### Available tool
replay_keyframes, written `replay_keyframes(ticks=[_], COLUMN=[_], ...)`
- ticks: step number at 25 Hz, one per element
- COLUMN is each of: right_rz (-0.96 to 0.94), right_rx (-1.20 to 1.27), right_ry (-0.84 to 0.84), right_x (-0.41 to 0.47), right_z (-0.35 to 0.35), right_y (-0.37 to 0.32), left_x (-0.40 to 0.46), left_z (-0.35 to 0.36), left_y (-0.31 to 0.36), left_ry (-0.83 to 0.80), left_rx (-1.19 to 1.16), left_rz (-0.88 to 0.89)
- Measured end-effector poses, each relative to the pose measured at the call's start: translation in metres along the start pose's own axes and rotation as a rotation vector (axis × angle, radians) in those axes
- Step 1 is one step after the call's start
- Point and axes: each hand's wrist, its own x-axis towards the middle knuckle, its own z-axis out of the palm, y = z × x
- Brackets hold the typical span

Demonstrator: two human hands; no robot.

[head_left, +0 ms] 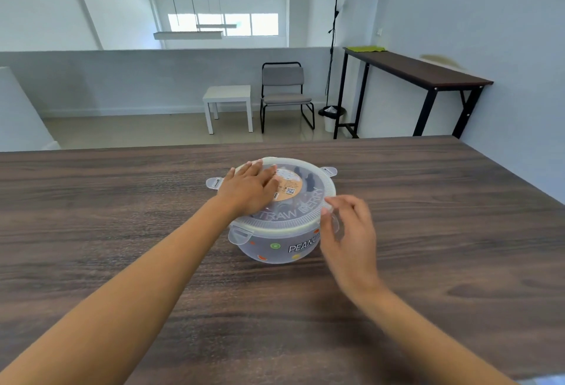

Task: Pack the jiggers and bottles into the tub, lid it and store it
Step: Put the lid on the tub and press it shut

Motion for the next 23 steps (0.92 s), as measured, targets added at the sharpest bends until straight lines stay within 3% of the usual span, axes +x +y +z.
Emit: replay_keyframes(ticks=[2,7,14,23], right_rz=[0.044,0.187,0.285,0.413], right_rx=[0.018,0.081,0.173,0.389], right_ry=[0.013,-0.264,-0.129,-0.088], right_x=[-0.025,-0.056,-0.059,-0.058], right_z=[0.003,0.027,0.054,0.065], right_y=[-0.003,-0.015,-0.026,-0.031], left_x=[0.001,0.0,-0.003,0.001], left_z=[0.001,0.0,-0.001,0.002], left_y=[-0.001,0.0,0.003,-0.001], left_ry=[-0.049,-0.049,-0.067,-0.084], left_rx=[0.048,0.062,0.079,0.088], left_rz=[-0.005,-0.007,0.002,0.028])
